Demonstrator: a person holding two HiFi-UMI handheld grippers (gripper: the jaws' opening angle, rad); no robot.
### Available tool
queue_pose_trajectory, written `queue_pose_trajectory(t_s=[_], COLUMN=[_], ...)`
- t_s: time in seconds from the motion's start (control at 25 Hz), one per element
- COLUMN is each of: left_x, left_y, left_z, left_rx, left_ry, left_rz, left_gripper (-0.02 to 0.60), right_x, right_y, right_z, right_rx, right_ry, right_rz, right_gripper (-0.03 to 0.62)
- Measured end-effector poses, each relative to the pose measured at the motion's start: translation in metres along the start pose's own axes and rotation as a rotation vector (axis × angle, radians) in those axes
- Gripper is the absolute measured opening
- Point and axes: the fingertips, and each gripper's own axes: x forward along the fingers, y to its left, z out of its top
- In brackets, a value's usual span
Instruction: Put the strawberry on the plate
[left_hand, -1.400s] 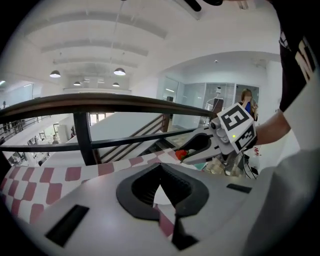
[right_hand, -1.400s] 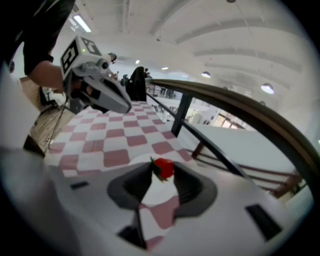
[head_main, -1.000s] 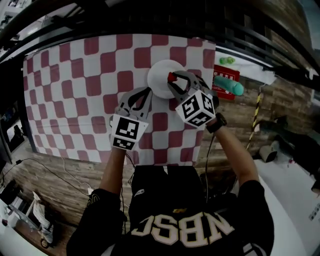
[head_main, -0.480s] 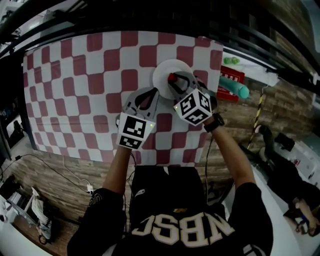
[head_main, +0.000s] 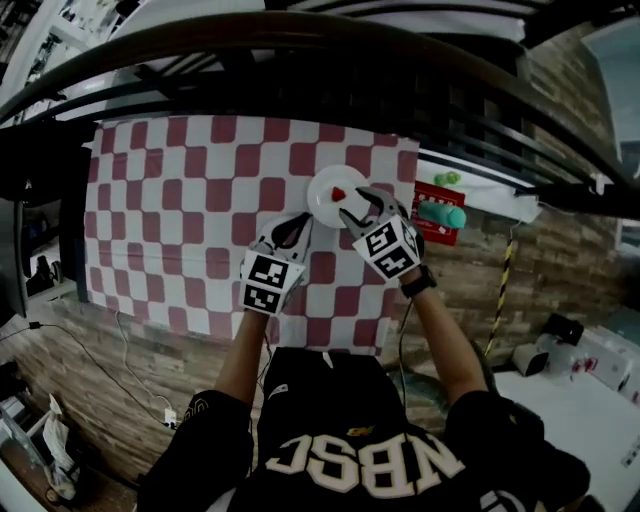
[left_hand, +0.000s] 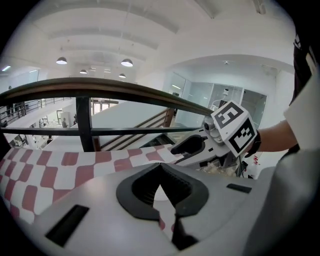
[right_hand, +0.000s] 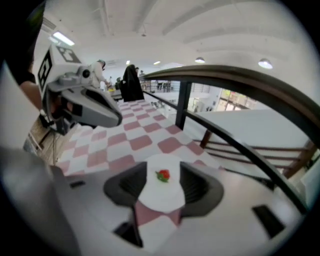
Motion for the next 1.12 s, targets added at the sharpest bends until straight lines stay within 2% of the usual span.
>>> queue_pose_trajectory(t_s=[0.12, 0.24, 0.44, 0.6, 0.8, 1.12], left_x=[-0.025, -0.049, -0.085, -0.113, -0.142, -0.174], left_y=[-0.012, -0.028, -0.055, -0.089, -0.134, -0.187], left_z=[0.018, 0.046, 0.11, 0.138, 0.151, 0.164], left_rx=[0.001, 0.008, 0.053, 0.059, 0.066, 0.07], left_ry=[-0.036, -0.106, -0.274, -0.368, -0.45, -0.582], left_rz=[0.035, 0.064, 0.114, 0.116, 0.101, 0.112], left_gripper=[0.015, 0.015, 0.015, 0.015, 0.015, 0.015], right_x=[-0.039, -0.085, -0.16, -0.219, -0.273, -0.328], right_y=[0.007, 0.01, 0.006, 0.016, 0.035, 0.064], right_z=[0.023, 0.047, 0.089, 0.104, 0.1, 0.096], right_rx=[0.094, 0.144, 0.19, 0.266, 0.365, 0.298], right_ry=[-0.078, -0.189, -0.416, -0.558, -0.645, -0.734], right_rz=[-0.005, -0.05, -0.128, -0.172, -0.199, -0.269], right_gripper=[0.204, 0.188, 0.068, 0.029, 0.018, 0.017])
